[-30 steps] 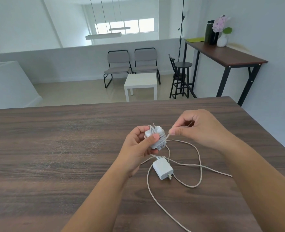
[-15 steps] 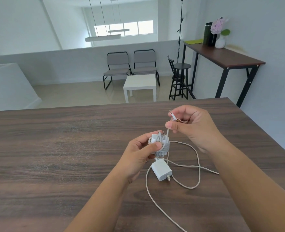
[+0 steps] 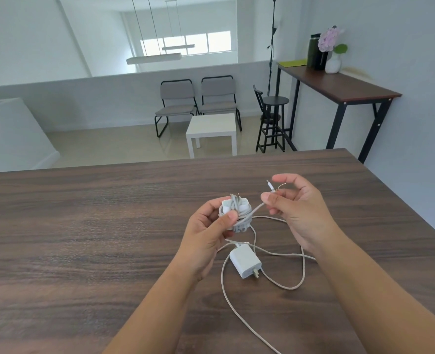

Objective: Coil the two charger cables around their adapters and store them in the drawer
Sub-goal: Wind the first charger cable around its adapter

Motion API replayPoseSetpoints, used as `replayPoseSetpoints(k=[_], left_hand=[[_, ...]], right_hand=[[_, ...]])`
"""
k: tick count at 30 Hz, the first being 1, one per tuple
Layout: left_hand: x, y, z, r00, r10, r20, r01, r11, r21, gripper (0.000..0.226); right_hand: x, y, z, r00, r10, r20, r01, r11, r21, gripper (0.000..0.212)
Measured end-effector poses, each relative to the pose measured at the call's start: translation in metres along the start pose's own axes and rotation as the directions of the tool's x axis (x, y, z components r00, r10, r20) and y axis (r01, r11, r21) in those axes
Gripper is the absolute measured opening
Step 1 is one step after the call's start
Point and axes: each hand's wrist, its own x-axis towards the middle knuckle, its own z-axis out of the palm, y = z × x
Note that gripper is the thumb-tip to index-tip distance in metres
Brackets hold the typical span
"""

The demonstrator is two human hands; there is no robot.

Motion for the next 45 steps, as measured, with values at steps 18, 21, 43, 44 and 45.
replayPoseSetpoints(k=[18, 21, 43, 44, 45], left_hand=[[-0.001, 0.000, 0.004, 0.978, -0.133, 0.163, 0.160, 0.973, -0.168, 0.043], [0.001, -0.007, 0.004, 0.987, -0.158, 0.024, 0.159, 0.958, -0.239, 0.039], [0.006, -0.015, 0.023, 0.989, -0.059, -0.133, 0.014, 0.950, -0.313, 0.055], [0.005, -0.014, 0.022, 0.990, -0.057, -0.132, 0.012, 0.948, -0.319, 0.056], [0.005, -0.014, 0.021, 0.990, -0.056, -0.131, 0.010, 0.945, -0.327, 0.056]], right_hand=[[-0.010, 0.023, 0.029, 0.987, -0.126, -0.095, 0.123, 0.992, -0.036, 0.021], [-0.012, 0.027, 0.031, 0.978, -0.150, -0.148, 0.146, 0.989, -0.039, 0.018], [-0.028, 0.030, 0.031, 0.950, -0.297, -0.097, 0.296, 0.955, -0.026, 0.017], [-0.027, 0.029, 0.027, 0.923, -0.383, -0.044, 0.375, 0.919, -0.124, 0.017], [-0.026, 0.028, 0.024, 0.891, -0.453, 0.013, 0.445, 0.871, -0.209, 0.017]])
